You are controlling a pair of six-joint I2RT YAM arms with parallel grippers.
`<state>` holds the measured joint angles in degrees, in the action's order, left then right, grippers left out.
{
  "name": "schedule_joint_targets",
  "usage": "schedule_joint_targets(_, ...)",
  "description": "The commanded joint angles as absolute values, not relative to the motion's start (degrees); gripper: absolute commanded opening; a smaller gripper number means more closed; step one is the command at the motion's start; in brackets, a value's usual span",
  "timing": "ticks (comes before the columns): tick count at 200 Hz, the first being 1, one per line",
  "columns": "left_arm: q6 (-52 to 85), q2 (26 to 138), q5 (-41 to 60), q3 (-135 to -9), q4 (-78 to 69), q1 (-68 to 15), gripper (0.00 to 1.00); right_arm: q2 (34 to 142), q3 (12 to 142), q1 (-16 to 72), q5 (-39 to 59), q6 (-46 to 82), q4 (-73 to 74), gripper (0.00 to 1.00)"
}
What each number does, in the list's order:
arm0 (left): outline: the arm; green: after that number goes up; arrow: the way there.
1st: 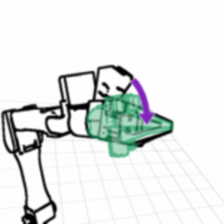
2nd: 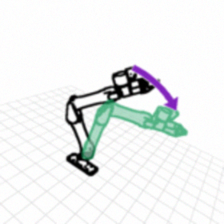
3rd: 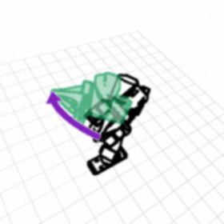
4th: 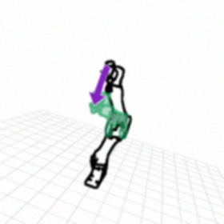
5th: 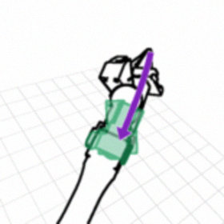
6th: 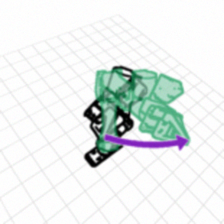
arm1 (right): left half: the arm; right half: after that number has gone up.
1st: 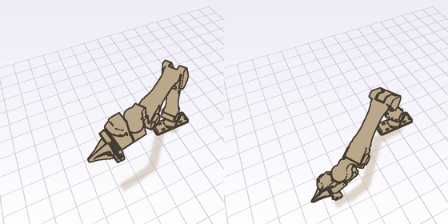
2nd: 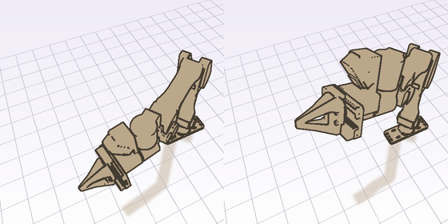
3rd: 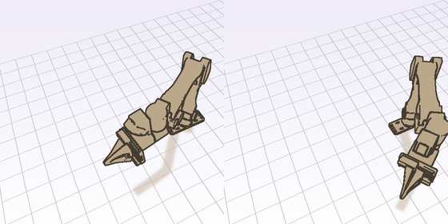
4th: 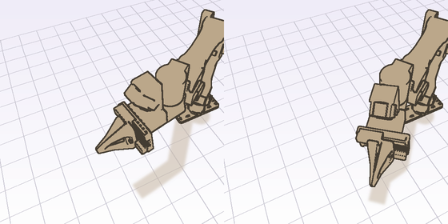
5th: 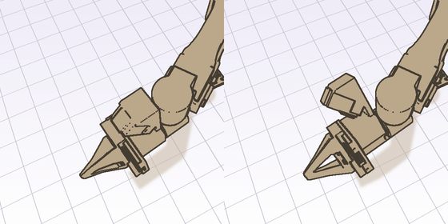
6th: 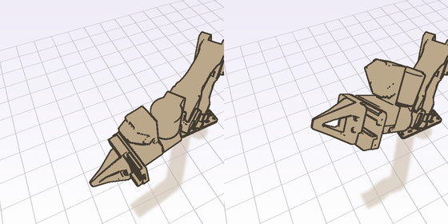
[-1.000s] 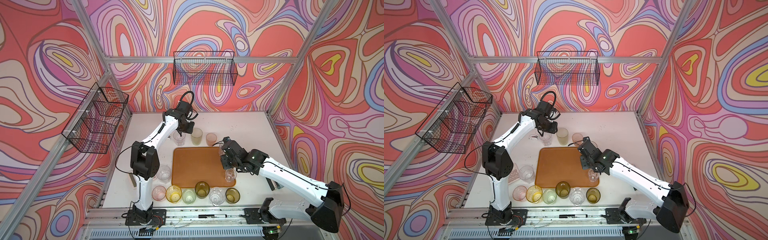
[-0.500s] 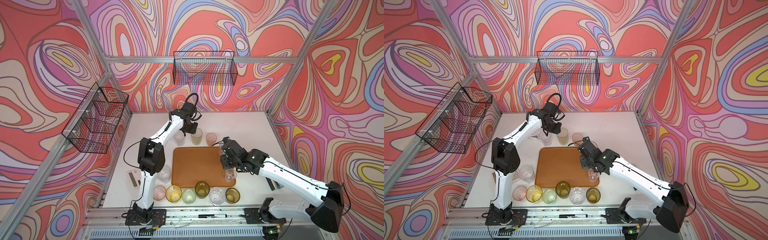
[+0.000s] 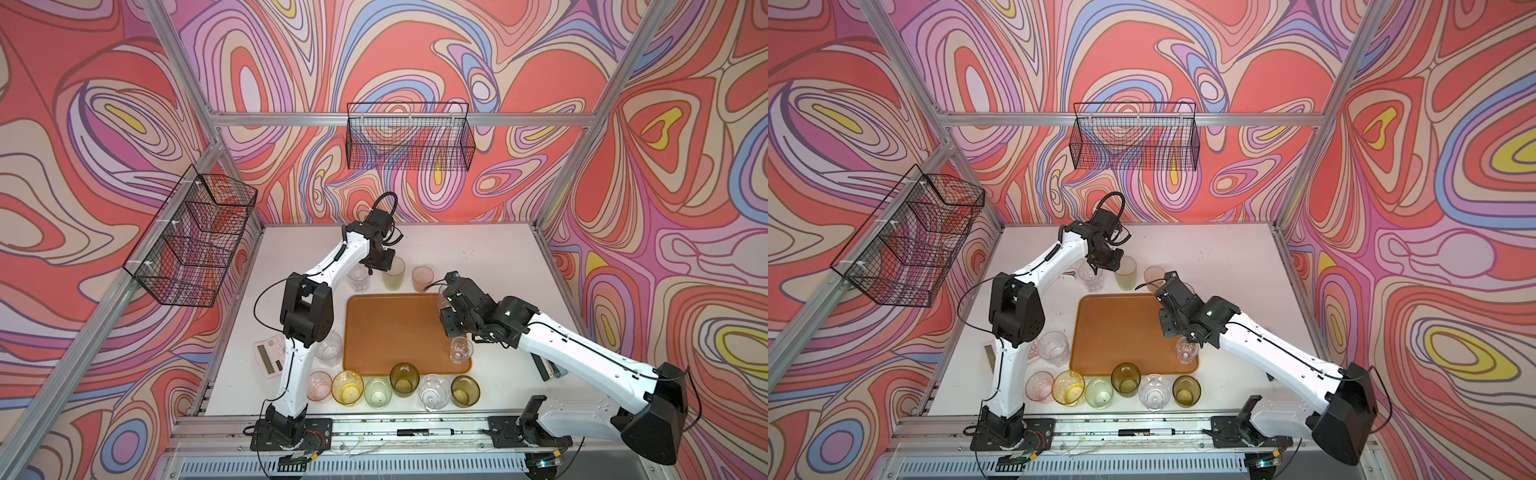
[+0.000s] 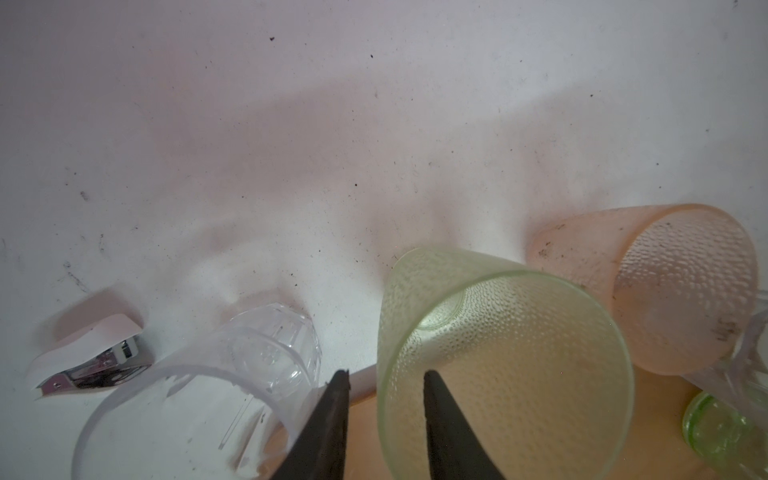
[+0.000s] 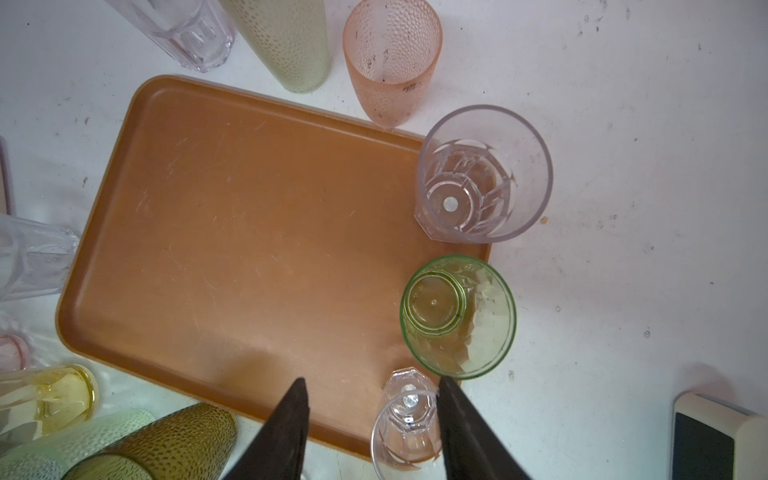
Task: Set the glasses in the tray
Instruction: 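Move left gripper over the pale green textured glass beyond the tray, then lower left gripper onto the pale green glass rim and close it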
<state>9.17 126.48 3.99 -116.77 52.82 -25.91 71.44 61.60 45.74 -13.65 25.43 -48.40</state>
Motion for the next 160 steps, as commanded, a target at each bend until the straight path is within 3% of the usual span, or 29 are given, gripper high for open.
schedule_joint_targets(1, 8.6, 127.9, 3.2, -119.1, 54.1, -26.2, 0.33, 71.9, 61.2, 46.0, -12.9, 25.9, -47.9, 0.52)
schedule_joint_targets(160, 8.3, 129.7, 3.0, -123.0, 56.8, -26.2, 0.13, 71.7, 60.6, 46.0, -12.7, 26.2, -47.7, 0.50)
